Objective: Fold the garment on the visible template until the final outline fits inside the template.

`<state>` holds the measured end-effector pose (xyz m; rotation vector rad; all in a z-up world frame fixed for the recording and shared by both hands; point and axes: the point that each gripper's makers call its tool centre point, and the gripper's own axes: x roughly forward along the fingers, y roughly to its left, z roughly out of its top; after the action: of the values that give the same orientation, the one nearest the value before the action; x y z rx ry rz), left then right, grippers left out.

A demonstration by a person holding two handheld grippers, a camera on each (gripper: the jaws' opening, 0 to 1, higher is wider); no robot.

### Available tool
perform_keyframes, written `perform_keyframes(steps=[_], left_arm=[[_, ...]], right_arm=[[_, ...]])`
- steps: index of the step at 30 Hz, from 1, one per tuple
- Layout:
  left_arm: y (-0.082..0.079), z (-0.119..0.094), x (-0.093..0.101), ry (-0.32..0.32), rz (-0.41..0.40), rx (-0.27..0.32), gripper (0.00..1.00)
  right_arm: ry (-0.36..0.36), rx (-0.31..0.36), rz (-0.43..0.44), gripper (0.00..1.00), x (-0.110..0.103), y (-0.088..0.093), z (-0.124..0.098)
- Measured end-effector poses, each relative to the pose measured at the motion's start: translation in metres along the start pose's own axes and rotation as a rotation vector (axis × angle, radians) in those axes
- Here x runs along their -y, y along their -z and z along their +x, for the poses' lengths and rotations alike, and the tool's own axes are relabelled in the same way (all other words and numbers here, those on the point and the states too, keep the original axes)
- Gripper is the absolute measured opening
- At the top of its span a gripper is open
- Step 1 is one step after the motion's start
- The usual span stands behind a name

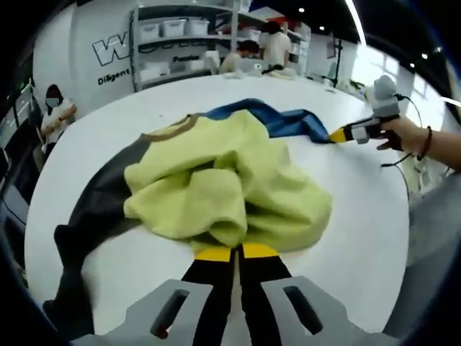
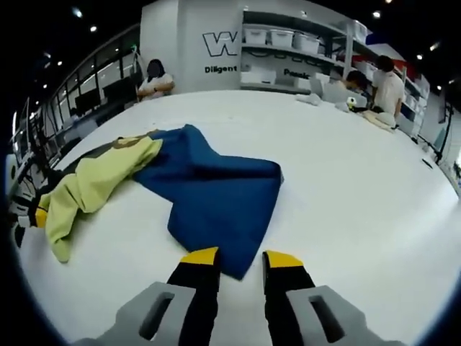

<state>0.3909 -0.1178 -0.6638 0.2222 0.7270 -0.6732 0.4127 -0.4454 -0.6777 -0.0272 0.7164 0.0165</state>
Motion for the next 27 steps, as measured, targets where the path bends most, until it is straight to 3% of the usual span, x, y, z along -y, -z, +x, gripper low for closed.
perform_keyframes(steps=[5, 11, 13, 20, 27], left_arm=[[-0.005, -0.009, 0.002, 0.020, 0.007, 0.016, 0.01], [-0.011, -0.021, 0.004, 0.035, -0.001, 0.019, 0.00], [-0.013, -0.026, 0.006, 0.050, 0.001, 0.022, 0.00], [-0.018, -0.042, 0.007, 0.070, -0.029, 0.012, 0.00], [-0.013, -0.057, 0.013, 0.079, -0.065, -0.005, 0.00]], right_arm=[[-0.004, -0.006, -0.052, 0.01, -0.007, -0.001, 0.001], [-0.012, -0.026, -0.083, 0.00, 0.001, -0.001, 0.000], [0.009, -0.047, -0.130, 0.00, 0.010, 0.000, -0.002], [0.044, -0.057, -0.162, 0.00, 0.041, -0.009, -0.005], [0.104, -0.087, -0.205, 0.00, 0.076, -0.014, -0.009]])
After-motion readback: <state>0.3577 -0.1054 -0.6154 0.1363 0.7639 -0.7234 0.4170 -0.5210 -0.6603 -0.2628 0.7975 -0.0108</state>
